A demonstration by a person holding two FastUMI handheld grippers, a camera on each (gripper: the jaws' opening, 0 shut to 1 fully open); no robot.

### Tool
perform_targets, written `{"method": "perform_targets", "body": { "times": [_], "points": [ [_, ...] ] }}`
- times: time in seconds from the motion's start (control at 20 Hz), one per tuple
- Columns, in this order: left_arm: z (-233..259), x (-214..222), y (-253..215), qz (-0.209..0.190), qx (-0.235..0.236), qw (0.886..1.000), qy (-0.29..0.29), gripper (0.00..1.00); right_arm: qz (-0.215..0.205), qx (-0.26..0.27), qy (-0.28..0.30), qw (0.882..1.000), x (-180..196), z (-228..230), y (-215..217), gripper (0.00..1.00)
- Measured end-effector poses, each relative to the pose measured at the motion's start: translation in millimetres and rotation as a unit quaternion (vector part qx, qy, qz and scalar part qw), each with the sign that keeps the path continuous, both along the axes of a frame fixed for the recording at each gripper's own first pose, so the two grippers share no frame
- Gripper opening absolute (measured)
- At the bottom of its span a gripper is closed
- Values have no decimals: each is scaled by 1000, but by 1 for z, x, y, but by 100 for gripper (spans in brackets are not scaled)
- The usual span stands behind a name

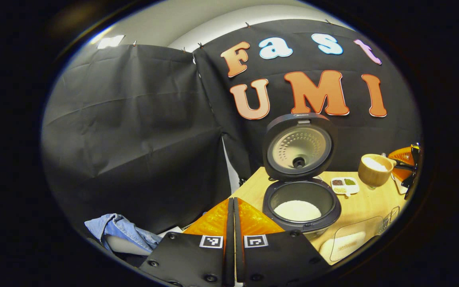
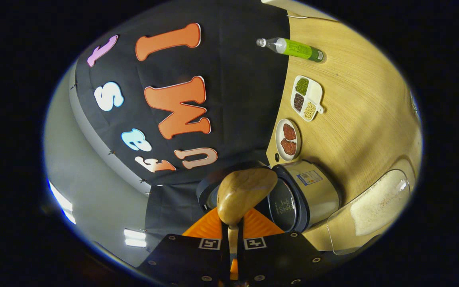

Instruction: Close the left gripper, press the button to open the rice cooker; take a wooden spoon from the chopstick holder with the right hand, scoop a spoonful of rice and pour it into the rice cooker, then put the wooden spoon back into the chopstick holder.

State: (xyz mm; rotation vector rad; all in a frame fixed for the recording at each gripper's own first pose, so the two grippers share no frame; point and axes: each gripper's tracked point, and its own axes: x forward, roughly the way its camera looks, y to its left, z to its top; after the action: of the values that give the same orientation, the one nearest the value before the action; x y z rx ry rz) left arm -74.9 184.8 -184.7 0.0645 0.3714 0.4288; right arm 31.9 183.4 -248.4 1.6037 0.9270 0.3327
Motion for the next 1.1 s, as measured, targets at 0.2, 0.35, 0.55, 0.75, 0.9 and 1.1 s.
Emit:
{"method": "perform_targets", "body": {
  "times": [0.2,0.35,0.55,0.75,0.9,1.1],
  "points": [
    [2,-15,26,27,8,1000,-5,5,22,-67,-16,997,21,-7,28,7],
    [-3,-28,43,50,12,999,-1,6,49,-137,-40,988,33,-12,46,7],
    [-10,-46,61,74,13,997,7,5,71,-218,-76,970,53,-14,71,7],
    [-11,-53,76,90,13,996,9,6,95,-290,-115,945,63,-17,93,6],
    [-11,-54,83,96,13,995,9,5,107,-338,-143,924,71,-17,102,7],
    [-13,-52,85,94,16,995,12,5,120,-394,-170,895,75,-21,105,7]
  ]
}}
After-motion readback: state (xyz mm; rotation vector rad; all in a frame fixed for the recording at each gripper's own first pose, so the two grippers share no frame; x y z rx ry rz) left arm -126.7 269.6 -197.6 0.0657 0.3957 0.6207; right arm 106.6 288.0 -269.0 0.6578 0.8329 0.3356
